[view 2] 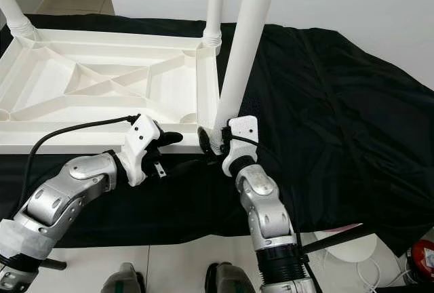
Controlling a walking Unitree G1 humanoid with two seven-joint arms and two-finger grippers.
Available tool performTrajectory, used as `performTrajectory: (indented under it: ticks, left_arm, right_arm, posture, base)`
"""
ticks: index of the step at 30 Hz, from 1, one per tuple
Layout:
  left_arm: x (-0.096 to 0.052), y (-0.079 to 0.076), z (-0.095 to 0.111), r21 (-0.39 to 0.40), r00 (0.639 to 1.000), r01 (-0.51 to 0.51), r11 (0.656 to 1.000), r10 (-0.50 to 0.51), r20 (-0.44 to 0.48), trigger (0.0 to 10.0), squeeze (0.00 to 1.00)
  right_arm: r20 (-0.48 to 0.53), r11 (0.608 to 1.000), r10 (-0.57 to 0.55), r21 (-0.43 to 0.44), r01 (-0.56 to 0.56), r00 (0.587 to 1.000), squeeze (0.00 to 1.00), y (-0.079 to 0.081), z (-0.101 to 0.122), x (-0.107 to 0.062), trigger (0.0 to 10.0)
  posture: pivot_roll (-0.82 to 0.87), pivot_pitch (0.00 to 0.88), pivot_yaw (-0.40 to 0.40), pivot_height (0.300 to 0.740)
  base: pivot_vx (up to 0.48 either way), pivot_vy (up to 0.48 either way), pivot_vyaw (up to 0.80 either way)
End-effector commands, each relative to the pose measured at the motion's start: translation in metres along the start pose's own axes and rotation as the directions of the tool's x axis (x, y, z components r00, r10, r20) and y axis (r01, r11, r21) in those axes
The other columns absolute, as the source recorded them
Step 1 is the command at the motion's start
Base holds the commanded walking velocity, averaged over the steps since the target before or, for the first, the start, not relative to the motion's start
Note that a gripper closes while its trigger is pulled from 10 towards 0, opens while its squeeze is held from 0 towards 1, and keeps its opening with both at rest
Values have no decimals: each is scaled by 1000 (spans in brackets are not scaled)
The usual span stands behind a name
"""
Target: Building children table
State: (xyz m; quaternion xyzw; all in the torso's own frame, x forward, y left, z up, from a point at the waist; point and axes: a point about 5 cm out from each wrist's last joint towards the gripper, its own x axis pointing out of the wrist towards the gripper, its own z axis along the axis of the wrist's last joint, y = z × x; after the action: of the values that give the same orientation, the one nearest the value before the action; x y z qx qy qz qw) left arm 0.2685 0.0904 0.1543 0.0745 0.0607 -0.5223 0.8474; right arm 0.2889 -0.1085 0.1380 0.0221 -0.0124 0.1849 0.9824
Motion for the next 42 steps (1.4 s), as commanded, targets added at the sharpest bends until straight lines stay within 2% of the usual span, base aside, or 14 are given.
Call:
performTrajectory:
  ticks: [1,2,5,10,18,19,22,30,31,33,34,38,40,42]
  left_arm:
    - [0,-10,2,17,983,182,983,-182,-1,10000,0]
    - [-1,-10,2,16,983,182,983,-182,-1,10000,0]
    - [-1,-10,2,14,983,182,983,-182,1,10000,0]
    - [1,-13,2,12,980,199,980,-199,5,10000,0]
    - [4,-18,4,11,975,223,975,-223,13,10000,0]
    - [4,-18,4,10,974,225,974,-225,14,10000,0]
    - [4,-19,4,9,973,228,974,-228,14,10000,0]
    - [2,-21,2,6,974,228,974,-228,11,10000,0]
    - [2,-20,2,6,974,225,974,-225,10,10000,0]
    - [2,-20,2,6,974,225,974,-225,10,10000,0]
    - [2,-20,1,7,975,222,975,-222,8,10000,0]
    - [2,-17,0,7,977,212,977,-212,11,10000,0]
    - [2,-17,0,7,977,212,977,-212,11,10000,0]
    - [3,-17,1,5,978,209,978,-209,16,10000,0]
  right_arm:
    - [20,999,30,-15,-30,999,1000,-6,5,-3,10000]
    - [18,994,99,-36,-98,995,0,-9,6,-5,10000]
    - [27,985,157,-70,-155,987,0,-14,8,-6,10000]
    - [-3,932,343,-126,-340,939,0,-30,4,4,10000]
    - [-54,871,461,-163,-463,886,0,-26,2,21,9725]
    - [-66,864,473,-163,-477,879,0,-26,1,23,314]
    - [-79,852,491,-161,-497,867,0,-27,0,25,0]
    - [-86,854,491,-148,-498,867,0,-32,-7,22,0]
    - [-86,865,474,-139,-482,876,0,-34,-10,20,3608]
    - [-86,865,474,-139,-482,876,0,-34,-10,20,3608]
    - [-78,882,448,-123,-455,890,0,-34,-11,18,10000]
    - [-108,965,206,-139,-220,973,0,-35,-16,16,10000]
    - [-108,965,206,-139,-220,973,0,-35,-16,16,10000]
    - [-90,987,102,-112,-112,991,0,-33,-15,15,10000]
  posture:
    - [93,64,-38,740]
    - [93,61,-38,740]
    - [92,62,-38,740]
    - [86,45,-30,740]
    - [96,34,-28,740]
    - [103,33,-30,740]
    - [103,33,-30,740]
    - [118,17,-43,740]
    - [119,16,-46,740]
    - [119,16,-46,740]
    - [117,12,-47,740]
    - [106,3,-51,740]
    - [106,3,-51,740]
    - [104,0,-53,740]
  base:
    - [0,0,0]
    - [0,0,0]
    - [0,0,0]
    - [0,0,0]
    - [0,0,0]
    - [0,0,0]
    - [0,0,0]
    - [0,0,0]
    - [0,0,0]
    - [0,0,0]
    - [0,0,0]
    - [0,0,0]
    - [0,0,0]
    - [0,0,0]
